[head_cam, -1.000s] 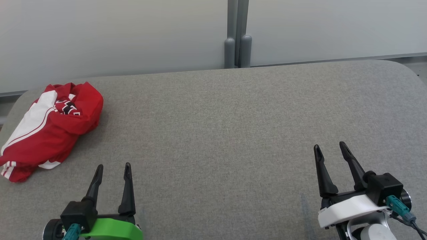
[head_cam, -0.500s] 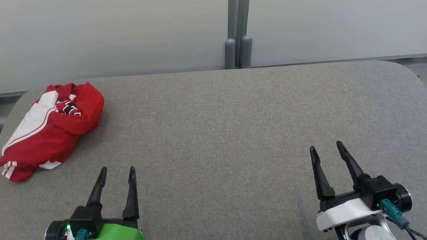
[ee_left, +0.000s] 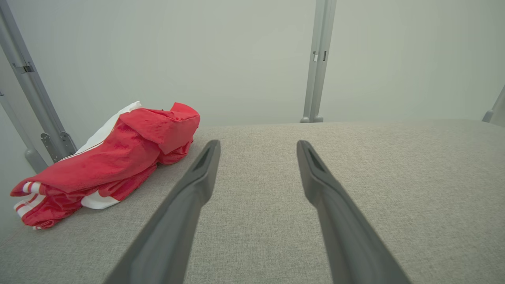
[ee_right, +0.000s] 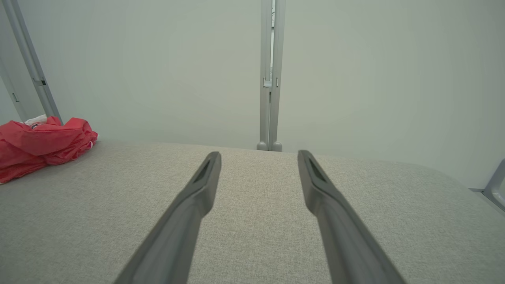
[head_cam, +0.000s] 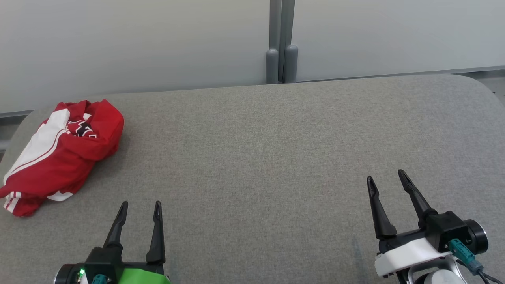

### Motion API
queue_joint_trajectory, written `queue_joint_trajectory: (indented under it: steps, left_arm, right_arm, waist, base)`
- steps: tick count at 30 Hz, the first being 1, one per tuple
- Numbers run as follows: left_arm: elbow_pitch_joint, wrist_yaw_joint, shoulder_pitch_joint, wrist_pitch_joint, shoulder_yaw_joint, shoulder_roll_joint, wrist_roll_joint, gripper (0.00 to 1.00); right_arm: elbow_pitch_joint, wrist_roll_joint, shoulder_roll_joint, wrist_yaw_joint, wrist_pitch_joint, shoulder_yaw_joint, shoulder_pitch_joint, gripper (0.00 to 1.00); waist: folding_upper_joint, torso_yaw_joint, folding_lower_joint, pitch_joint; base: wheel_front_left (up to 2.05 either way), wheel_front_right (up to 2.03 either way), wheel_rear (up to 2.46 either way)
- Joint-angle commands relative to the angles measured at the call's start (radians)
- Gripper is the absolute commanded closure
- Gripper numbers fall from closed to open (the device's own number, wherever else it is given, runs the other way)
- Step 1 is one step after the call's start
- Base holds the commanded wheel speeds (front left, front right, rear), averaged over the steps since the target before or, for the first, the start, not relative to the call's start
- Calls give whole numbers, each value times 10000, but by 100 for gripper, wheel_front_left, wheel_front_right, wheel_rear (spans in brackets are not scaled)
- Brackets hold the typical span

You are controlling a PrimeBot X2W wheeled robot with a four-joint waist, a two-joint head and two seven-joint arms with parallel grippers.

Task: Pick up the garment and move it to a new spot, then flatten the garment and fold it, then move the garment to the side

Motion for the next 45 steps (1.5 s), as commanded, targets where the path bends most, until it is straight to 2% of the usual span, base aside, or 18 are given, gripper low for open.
queue_joint_trajectory:
  steps: [1, 14, 21, 27, 35, 36, 41, 45]
  left_arm:
    - [29, -42, 154, -9, 19, 6, 13, 0]
    - [113, -82, 108, -9, 52, -12, 66, 0]
    - [70, -45, 10, -9, 108, -17, 93, 0]
    - [48, -37, -64, -9, 100, -19, 117, 0]
    - [-40, -12, -143, -9, 240, -19, 131, 0]
    - [-40, -12, -143, -9, 240, -19, 131, 0]
    - [-79, -10, -118, -9, 368, -20, 91, 0]
    - [-117, 26, 29, -7, 524, -22, 22, 0]
  right_arm:
    - [-29, -21, -46, 4, -44, -11, 72, 0]
    - [-23, 5, -46, 4, -44, -17, 100, 0]
    - [-74, -2, -44, 4, -42, -60, 123, 0]
    - [-173, 1, -43, 2, -38, -90, 116, 0]
    - [-239, -25, -43, 2, -38, -35, -65, 0]
    - [-239, -25, -43, 2, -38, -35, -65, 0]
    - [-219, 93, -43, 2, -38, -52, -149, 0]
    - [-171, 102, -45, 2, -38, 44, -171, 0]
  waist:
    - [59, 4, 0, -1]
    - [59, 56, 0, -15]
    - [59, 490, 0, 26]
    - [59, 1485, 0, 87]
    - [59, 3449, 0, 214]
    - [59, 3449, 0, 214]
    - [59, 4503, 0, 272]
    - [59, 4978, 0, 288]
  base:
    - [0, 0, 0]
    - [0, 0, 0]
    - [0, 0, 0]
    - [0, 0, 0]
    - [0, 0, 0]
    - [0, 0, 0]
    - [0, 0, 0]
    - [0, 0, 0]
